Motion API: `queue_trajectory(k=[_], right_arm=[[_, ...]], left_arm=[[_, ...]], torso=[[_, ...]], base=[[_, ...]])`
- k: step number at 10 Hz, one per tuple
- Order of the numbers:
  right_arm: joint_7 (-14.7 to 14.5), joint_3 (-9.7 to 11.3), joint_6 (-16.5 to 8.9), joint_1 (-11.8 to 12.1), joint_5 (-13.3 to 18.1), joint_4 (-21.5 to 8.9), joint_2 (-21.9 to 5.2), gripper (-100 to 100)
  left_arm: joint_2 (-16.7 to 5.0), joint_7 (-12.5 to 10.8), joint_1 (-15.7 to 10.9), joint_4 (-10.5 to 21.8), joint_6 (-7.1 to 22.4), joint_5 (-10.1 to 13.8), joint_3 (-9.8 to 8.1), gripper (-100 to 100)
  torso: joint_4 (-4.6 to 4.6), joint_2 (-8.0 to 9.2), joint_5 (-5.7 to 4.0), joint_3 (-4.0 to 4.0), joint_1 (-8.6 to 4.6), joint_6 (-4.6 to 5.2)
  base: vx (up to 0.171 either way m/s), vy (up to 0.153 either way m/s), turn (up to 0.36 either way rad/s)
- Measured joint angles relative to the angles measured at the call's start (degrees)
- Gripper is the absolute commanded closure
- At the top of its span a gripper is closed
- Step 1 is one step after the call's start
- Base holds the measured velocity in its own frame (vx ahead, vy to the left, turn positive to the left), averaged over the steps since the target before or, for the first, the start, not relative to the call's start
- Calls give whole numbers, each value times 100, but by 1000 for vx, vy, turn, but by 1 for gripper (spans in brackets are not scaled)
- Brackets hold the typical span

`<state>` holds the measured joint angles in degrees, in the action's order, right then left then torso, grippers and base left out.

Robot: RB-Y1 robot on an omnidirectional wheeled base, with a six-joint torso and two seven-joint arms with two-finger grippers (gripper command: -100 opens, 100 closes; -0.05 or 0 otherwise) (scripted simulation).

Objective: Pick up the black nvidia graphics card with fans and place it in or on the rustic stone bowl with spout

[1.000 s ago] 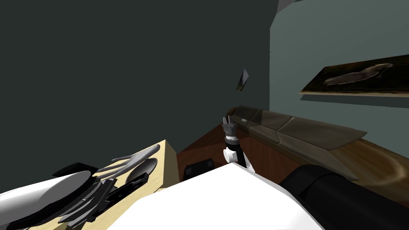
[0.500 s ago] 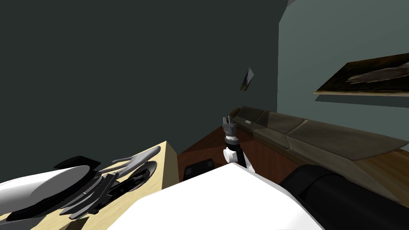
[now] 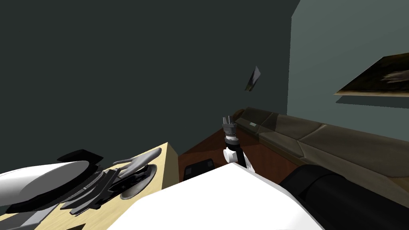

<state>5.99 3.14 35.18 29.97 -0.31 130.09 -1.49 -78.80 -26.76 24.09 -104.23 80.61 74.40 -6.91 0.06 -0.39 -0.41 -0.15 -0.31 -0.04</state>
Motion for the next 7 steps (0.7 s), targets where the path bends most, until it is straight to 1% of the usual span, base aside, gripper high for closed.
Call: queue_trajectory(k=[2,3,4,5,6,7], right_arm=[[0,0,0,0,0,0,0,0],[0,0,0,0,0,0,0,0],[0,0,0,0,0,0,0,0],[0,0,0,0,0,0,0,0],[0,0,0,0,0,0,0,0],[0,0,0,-1,0,0,0,0]], left_arm=[[-138,-140,-2,-230,115,115,-85,100],[-213,-207,46,-357,176,186,-175,100],[-265,-262,63,-456,219,225,-212,100],[-329,-320,127,-588,263,280,-296,100],[-389,-361,208,-703,306,340,-410,100],[-396,-369,214,-715,315,346,-426,-100]], torso=[[1,8,-2,4,-1,1],[2,12,-3,6,-1,-1],[2,10,-3,5,-4,0],[2,3,-7,2,-7,-2],[2,7,-8,4,-7,-2],[4,26,-6,13,-7,0]], base=[[92,18,82],[101,8,81],[129,7,113],[111,8,104],[43,2,17],[9,0,-4]])
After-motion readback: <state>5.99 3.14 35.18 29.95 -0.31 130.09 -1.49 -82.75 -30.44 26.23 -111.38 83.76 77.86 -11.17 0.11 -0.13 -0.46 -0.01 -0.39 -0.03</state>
